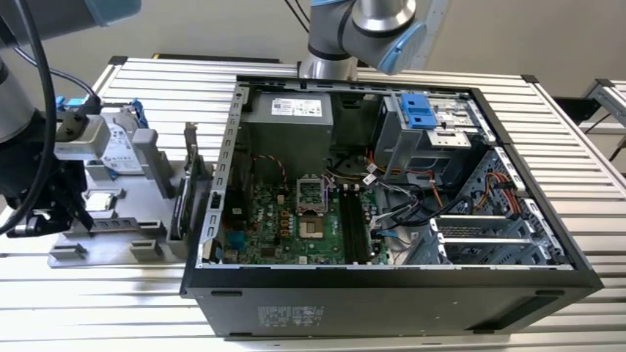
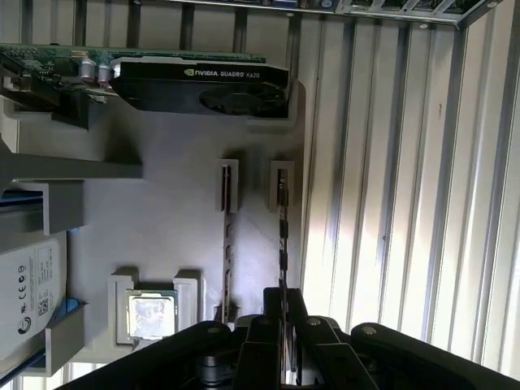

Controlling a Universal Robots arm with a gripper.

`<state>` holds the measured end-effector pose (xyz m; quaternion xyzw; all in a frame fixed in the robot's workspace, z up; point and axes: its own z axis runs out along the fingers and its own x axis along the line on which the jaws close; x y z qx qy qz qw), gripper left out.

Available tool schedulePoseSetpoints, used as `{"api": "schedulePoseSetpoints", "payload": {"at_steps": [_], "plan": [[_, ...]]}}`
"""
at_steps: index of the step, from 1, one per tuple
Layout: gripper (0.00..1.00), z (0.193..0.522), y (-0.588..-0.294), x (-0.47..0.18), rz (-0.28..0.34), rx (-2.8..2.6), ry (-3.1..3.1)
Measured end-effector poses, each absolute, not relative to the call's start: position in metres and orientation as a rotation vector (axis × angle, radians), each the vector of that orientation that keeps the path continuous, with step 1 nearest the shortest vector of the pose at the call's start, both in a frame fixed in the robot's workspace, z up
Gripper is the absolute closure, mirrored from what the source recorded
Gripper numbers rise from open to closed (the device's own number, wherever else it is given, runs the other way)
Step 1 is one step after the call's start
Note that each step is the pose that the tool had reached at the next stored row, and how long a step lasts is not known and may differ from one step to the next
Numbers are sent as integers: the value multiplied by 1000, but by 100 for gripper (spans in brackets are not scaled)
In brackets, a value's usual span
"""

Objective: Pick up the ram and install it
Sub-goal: 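Pick up the ram and move it above insertion slot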

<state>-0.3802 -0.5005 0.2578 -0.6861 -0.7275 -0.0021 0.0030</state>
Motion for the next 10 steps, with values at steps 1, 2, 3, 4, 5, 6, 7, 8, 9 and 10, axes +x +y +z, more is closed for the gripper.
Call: {"api": "schedulePoseSetpoints", "payload": {"at_steps": [1,2,3,4,5,6,7,8,9,10], "plan": [[100,259,-501,-380,-7,-2151,-2281],[100,259,-501,-380,-6,-2151,-2281],[100,260,-501,-380,-7,-2151,-2281],[100,261,-501,-380,-7,-2151,-2281],[100,262,-501,-380,-7,-2151,-2281],[100,262,-501,-380,-7,-2151,-2281],[100,263,-501,-380,-6,-2151,-2281],[100,264,-501,-380,-6,-2151,-2281],[100,265,-500,-380,-7,-2151,-2281],[100,266,-500,-380,-6,-2151,-2281]]}}
